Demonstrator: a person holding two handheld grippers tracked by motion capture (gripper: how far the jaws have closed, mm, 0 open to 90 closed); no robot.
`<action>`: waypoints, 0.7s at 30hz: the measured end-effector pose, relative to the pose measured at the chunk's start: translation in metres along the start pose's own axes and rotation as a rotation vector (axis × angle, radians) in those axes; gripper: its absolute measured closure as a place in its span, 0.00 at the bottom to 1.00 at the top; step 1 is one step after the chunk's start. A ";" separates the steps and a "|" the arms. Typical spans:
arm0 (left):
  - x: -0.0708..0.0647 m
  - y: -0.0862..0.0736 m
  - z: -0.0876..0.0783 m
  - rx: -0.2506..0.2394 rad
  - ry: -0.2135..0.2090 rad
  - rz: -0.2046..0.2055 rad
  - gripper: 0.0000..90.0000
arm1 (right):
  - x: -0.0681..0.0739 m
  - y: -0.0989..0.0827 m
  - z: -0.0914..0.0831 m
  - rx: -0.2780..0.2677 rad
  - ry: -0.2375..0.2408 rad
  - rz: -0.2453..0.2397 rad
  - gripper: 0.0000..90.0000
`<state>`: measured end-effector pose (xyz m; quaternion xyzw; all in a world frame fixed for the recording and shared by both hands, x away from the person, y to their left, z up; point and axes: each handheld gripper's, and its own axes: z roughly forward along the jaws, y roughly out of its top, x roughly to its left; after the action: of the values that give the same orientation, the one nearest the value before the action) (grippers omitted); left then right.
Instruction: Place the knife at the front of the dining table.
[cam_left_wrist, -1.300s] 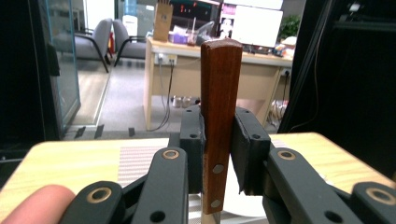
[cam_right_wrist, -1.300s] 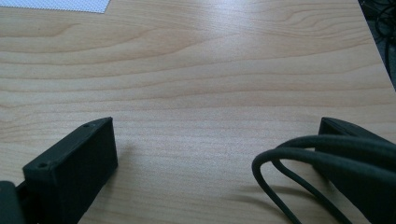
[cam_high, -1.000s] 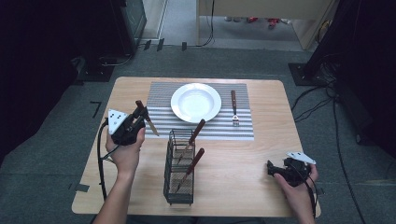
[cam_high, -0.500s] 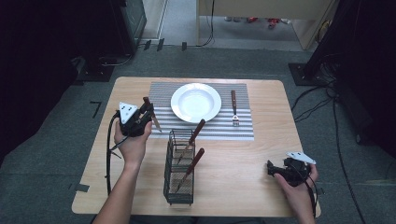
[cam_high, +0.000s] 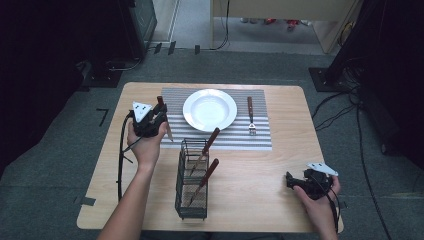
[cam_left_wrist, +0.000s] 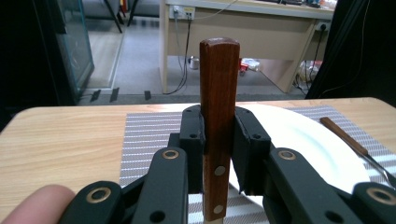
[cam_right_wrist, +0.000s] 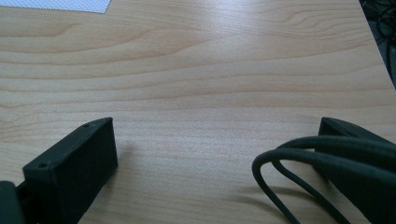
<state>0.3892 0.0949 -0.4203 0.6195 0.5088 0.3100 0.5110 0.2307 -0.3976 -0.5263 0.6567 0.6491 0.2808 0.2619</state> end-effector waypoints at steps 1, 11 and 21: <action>0.001 0.000 0.003 0.000 0.000 -0.007 0.85 | 0.000 0.000 0.000 0.000 0.000 0.000 0.00; 0.016 -0.001 0.032 0.010 -0.004 -0.090 0.85 | 0.000 0.000 0.000 0.000 0.000 0.000 0.00; 0.026 -0.002 0.069 0.077 -0.006 -0.156 0.85 | 0.000 0.000 0.000 -0.001 0.000 -0.001 0.00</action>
<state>0.4586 0.0973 -0.4455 0.5980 0.5656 0.2478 0.5110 0.2310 -0.3978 -0.5263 0.6565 0.6491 0.2809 0.2622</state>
